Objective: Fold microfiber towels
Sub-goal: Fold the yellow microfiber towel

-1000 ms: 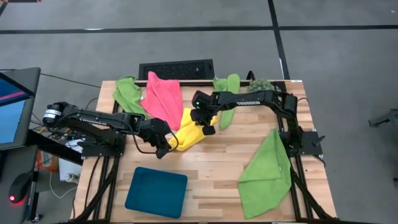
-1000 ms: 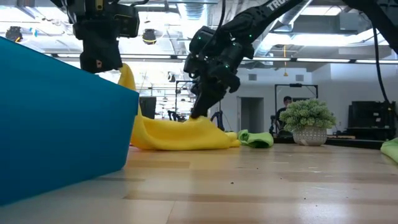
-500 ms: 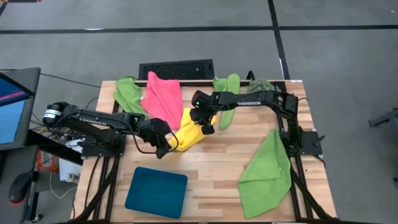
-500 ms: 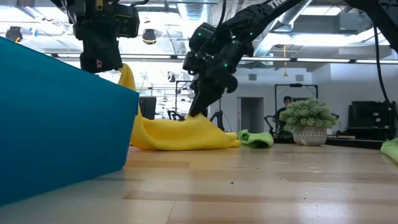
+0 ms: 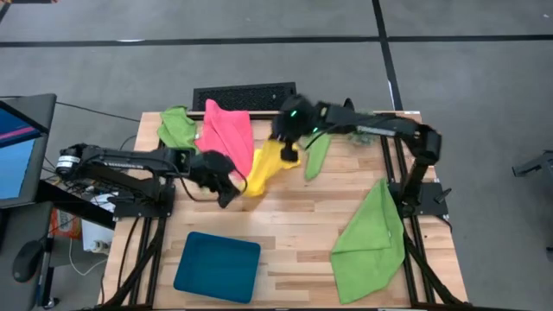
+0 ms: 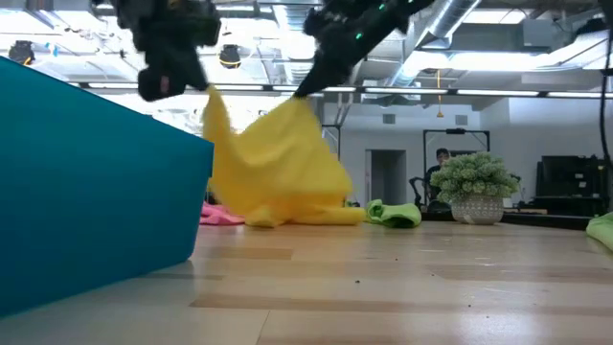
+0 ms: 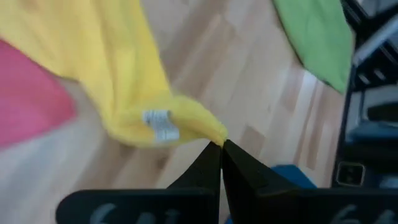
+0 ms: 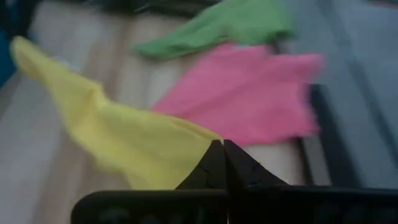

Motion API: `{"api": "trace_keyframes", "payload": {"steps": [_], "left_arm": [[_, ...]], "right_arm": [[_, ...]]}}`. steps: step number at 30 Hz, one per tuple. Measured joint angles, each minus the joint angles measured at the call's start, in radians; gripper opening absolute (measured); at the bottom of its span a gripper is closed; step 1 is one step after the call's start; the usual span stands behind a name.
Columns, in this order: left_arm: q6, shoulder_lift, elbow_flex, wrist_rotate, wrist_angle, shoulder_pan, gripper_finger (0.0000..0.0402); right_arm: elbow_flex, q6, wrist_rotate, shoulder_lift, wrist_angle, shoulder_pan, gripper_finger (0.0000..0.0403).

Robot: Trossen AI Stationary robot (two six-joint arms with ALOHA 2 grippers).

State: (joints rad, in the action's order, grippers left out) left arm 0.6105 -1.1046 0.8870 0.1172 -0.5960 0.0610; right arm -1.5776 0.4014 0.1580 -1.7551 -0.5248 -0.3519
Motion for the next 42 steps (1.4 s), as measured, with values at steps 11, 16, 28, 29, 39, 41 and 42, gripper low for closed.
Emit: {"api": "trace_keyframes", "payload": {"steps": [11, 16, 28, 29, 39, 41, 42], "left_arm": [[-0.457, 0.038, 0.258, -0.256, -0.124, 0.252, 0.0000], [-0.776, 0.030, 0.346, -0.372, 0.020, 0.371, 0.0000], [-1.063, -0.091, 0.514, -0.288, 0.077, 0.567, 0.0000], [-1.079, -0.101, 0.524, -0.289, 0.076, 0.569, 0.0000], [-1.042, -0.124, 0.535, -0.194, -0.142, 0.541, 0.0000], [-0.997, -0.125, 0.521, -0.165, -0.234, 0.521, 0.0000], [-0.973, -0.125, 0.516, -0.145, -0.277, 0.509, 0.0000]], "right_arm": [[0.000, -0.088, -0.301, 0.251, 0.016, -0.177, 0.0001], [0.000, -0.058, -0.373, 0.294, 0.058, -0.223, 0.0001], [0.000, -0.016, -0.482, 0.342, 0.141, -0.207, 0.0000], [0.000, -0.026, -0.482, 0.344, 0.136, -0.205, 0.0000], [0.060, -0.173, -0.483, 0.349, -0.009, -0.102, 0.0000], [0.105, -0.213, -0.482, 0.364, -0.045, -0.067, 0.0000], [0.129, -0.236, -0.482, 0.375, -0.051, -0.046, 0.0000]]}}
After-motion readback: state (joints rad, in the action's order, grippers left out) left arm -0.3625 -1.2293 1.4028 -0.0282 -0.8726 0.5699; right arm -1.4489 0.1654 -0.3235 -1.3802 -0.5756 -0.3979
